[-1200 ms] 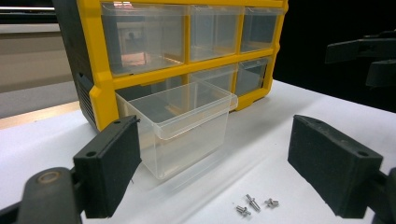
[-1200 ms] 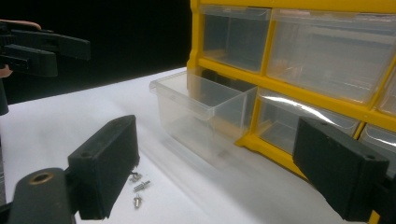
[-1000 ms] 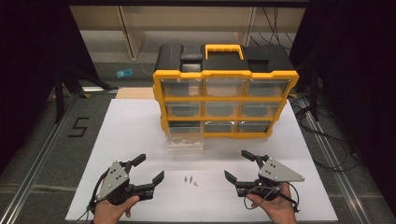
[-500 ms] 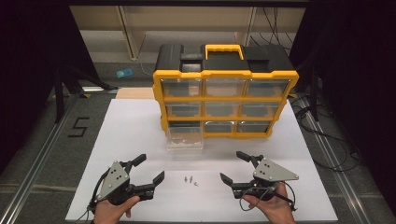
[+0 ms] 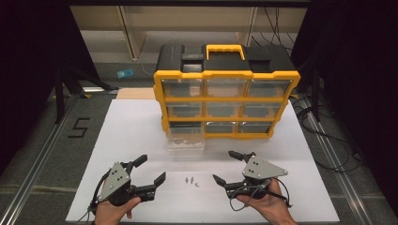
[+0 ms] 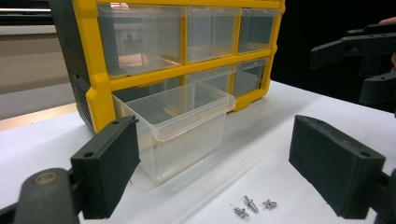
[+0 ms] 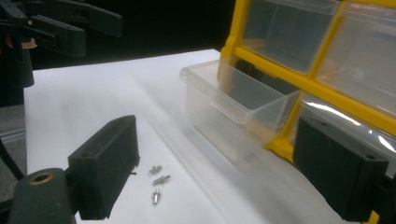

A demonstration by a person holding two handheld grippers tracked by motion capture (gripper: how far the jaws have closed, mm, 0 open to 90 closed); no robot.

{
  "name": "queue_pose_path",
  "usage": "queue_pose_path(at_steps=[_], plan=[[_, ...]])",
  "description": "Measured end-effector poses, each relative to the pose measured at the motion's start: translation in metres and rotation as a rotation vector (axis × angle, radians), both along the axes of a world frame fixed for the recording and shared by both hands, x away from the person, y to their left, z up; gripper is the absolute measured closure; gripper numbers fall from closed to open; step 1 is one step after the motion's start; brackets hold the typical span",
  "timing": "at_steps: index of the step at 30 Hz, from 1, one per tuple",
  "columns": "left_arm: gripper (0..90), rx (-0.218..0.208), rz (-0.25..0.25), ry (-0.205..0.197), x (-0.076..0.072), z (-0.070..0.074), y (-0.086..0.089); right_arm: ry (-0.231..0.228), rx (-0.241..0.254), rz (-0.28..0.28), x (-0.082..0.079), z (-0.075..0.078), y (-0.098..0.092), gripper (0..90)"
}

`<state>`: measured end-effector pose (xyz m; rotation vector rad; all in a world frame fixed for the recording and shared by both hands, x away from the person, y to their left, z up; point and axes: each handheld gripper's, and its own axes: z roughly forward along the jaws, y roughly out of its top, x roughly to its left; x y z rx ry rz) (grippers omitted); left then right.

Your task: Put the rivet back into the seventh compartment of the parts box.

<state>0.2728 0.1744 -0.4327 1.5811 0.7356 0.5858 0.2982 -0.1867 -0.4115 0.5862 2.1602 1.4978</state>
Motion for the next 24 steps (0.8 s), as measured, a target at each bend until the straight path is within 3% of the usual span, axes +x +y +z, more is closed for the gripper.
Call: queue_pose_path(at_steps=[10,13,14,15,16,18,19,24], plan=[[15.8,-0.003,0.001,0.005,0.000,0.000,0.000,0.072,-0.134,0.073,0.014,-0.006,0.034,15.5],[15.8,0.003,-0.003,-0.001,0.000,0.000,0.000,0.095,-0.212,0.100,0.020,-0.012,0.047,15.7],[15.8,0.004,-0.004,-0.001,0.000,0.000,0.000,0.095,-0.212,0.100,0.020,-0.012,0.047,15.7],[15.8,0.000,-0.001,0.001,0.000,0.000,0.000,0.126,-0.261,0.115,0.022,-0.016,0.053,16.2],[15.8,0.000,-0.001,0.001,0.000,0.000,0.000,0.126,-0.261,0.115,0.022,-0.016,0.053,16.2],[15.8,0.003,-0.003,-0.002,0.000,0.000,0.000,0.151,-0.321,0.131,0.025,-0.021,0.060,19.9],[15.8,0.003,-0.004,-0.002,0.000,0.000,0.000,0.185,-0.363,0.150,0.028,-0.025,0.065,21.2],[15.8,0.004,-0.006,-0.004,0.000,0.000,0.000,0.225,-0.427,0.162,0.035,-0.033,0.073,25.4]])
